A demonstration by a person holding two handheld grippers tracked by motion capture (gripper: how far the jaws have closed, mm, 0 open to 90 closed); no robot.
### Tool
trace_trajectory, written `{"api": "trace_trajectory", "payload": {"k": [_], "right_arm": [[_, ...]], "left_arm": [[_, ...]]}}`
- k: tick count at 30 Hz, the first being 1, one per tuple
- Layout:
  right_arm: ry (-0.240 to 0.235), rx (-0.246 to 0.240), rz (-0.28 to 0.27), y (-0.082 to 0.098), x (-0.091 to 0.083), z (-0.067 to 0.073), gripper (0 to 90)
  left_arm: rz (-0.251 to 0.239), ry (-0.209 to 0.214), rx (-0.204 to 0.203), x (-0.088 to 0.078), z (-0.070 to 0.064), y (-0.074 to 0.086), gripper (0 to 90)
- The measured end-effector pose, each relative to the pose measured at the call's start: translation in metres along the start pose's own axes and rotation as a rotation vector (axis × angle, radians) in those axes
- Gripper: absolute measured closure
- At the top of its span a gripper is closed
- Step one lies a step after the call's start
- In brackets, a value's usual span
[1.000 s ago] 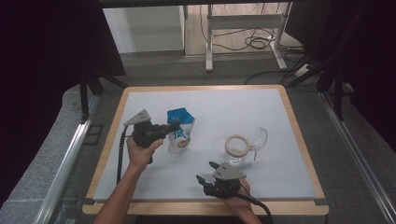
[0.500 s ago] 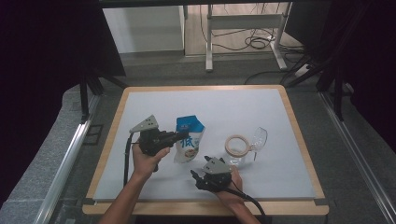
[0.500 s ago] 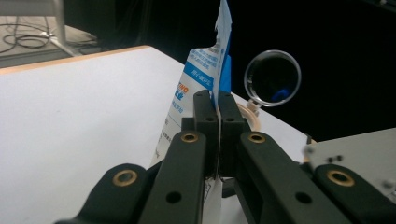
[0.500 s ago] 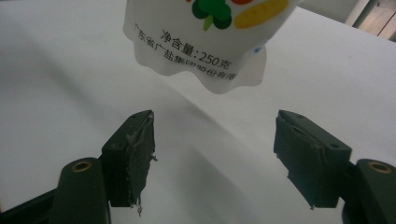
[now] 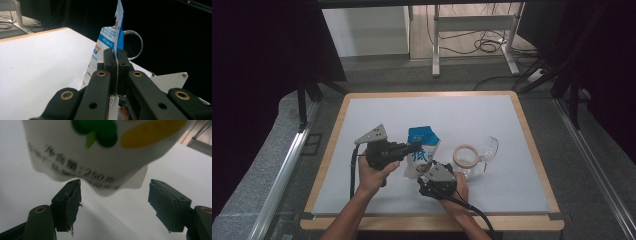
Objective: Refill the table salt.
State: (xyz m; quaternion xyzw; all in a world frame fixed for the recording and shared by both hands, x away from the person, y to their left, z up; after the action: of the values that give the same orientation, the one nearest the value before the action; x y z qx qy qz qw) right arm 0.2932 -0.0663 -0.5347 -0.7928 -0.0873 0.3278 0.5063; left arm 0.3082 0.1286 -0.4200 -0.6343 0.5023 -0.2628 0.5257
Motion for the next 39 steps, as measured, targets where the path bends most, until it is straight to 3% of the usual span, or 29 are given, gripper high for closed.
{"api": "trace_trajectory", "payload": {"k": [5,12,19,25,39], "right_arm": [[0.017,-0.027,-0.031,-0.002,0.001,-0.002,27.6],[0.006,-0.048,-0.046,-0.002,0.0,0.0,37.0],[-0.005,-0.071,-0.053,-0.001,-0.003,0.005,40.7],[-0.021,-0.055,-0.045,0.002,-0.003,0.005,42.2],[-0.021,-0.029,-0.035,0.006,-0.008,0.003,42.5]], "left_arm": [[0.004,0.013,-0.011,0.004,0.001,0.0,90.0],[0.019,0.027,-0.027,0.011,0.004,-0.002,90.0],[0.049,0.04,-0.045,0.018,0.011,-0.005,90.0],[0.072,0.051,-0.064,0.025,0.016,-0.006,90.0],[0.139,0.054,-0.041,0.045,0.014,-0.012,90.0]]}}
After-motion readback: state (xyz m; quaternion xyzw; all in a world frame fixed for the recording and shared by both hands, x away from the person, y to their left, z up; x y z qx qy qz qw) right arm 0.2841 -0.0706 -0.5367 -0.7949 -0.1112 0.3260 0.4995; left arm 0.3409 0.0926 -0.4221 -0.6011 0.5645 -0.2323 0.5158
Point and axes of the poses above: each handheld gripper's, and its own axes: x roughly forward along the jaws, y roughly out of its underside, z roughly to its left, the point moved 1 cm from there along x, roughly forward along the jaws, and after that the axes turned 5 degrees about y, right-handed, at the moved point
